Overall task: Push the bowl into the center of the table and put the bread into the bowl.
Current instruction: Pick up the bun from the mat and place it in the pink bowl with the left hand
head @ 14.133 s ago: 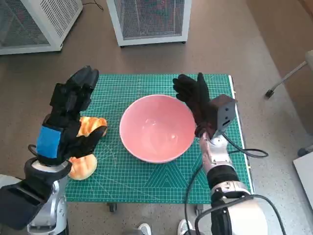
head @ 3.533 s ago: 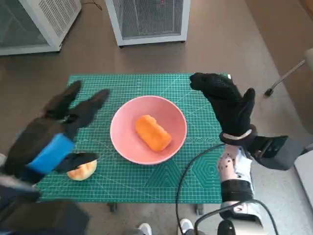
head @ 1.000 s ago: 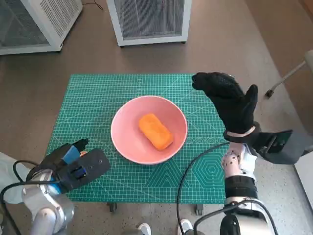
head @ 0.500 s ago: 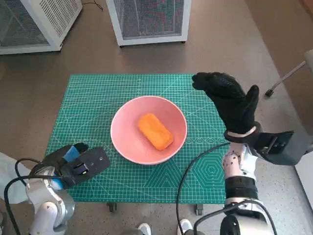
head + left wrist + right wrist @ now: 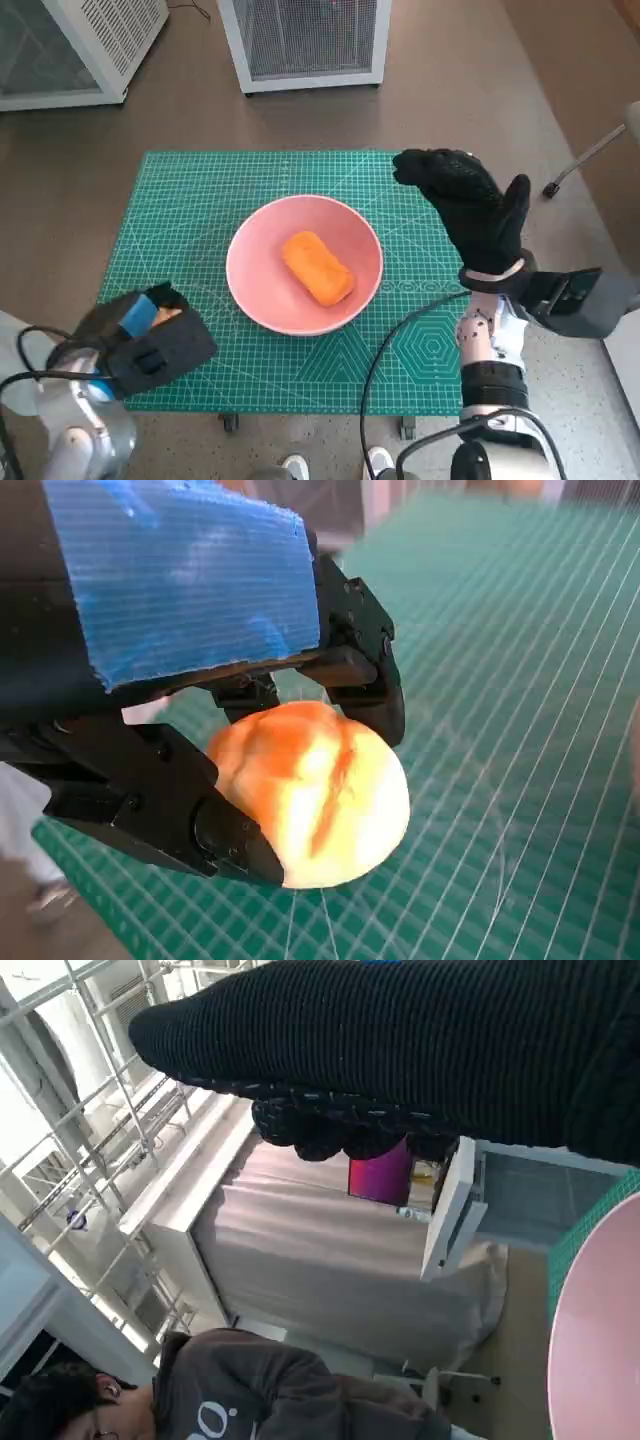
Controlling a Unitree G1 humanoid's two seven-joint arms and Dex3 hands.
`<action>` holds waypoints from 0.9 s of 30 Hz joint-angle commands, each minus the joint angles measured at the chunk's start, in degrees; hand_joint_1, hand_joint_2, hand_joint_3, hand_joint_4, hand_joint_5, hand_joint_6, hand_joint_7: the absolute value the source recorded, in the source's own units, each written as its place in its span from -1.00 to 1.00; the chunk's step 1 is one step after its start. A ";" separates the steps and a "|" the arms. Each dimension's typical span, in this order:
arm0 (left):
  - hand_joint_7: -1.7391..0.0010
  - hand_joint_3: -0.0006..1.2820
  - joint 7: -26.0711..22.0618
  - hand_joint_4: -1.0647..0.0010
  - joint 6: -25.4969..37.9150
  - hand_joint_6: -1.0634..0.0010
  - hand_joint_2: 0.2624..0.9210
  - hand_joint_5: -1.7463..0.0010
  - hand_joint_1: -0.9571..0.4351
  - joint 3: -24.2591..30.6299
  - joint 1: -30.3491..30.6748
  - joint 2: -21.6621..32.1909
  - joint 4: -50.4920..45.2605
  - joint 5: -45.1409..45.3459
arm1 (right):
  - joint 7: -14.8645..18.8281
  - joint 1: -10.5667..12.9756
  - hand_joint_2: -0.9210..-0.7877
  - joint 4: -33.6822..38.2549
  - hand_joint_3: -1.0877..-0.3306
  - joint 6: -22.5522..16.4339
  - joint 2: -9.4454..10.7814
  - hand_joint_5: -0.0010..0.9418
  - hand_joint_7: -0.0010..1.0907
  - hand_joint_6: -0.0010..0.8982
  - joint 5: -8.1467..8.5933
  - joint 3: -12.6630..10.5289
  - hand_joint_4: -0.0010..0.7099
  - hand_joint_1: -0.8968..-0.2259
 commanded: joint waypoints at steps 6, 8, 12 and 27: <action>-0.33 -0.85 0.28 -0.31 0.75 -0.27 0.91 -0.29 0.38 3.00 -1.07 0.95 -8.59 -1.37 | -0.59 1.97 -1.00 -0.40 0.19 1.02 -0.11 -1.00 -1.00 -0.19 0.13 0.24 -0.35 -0.08; -0.34 -0.85 -0.17 -0.32 1.17 -0.26 0.91 -0.28 0.38 3.13 -1.91 0.84 -10.97 -0.70 | -0.71 2.09 -1.00 -0.56 0.19 1.14 -0.13 -1.00 -1.00 -0.19 0.10 0.29 -0.35 -0.08; -0.34 -0.88 -1.25 -0.36 1.74 -0.26 0.93 -0.25 0.38 1.96 -3.91 0.57 -14.27 1.42 | -0.81 2.27 -1.00 -0.78 0.19 1.28 -0.17 -0.99 -0.99 -0.18 0.10 0.35 -0.33 -0.09; -0.23 -0.95 -5.53 -0.46 -3.83 -0.31 0.94 -0.26 0.38 -7.36 -19.16 -2.40 -15.17 7.26 | -0.84 2.65 -1.00 -0.92 0.19 2.02 -0.23 -0.99 -0.99 -0.18 0.21 0.46 -0.33 -0.09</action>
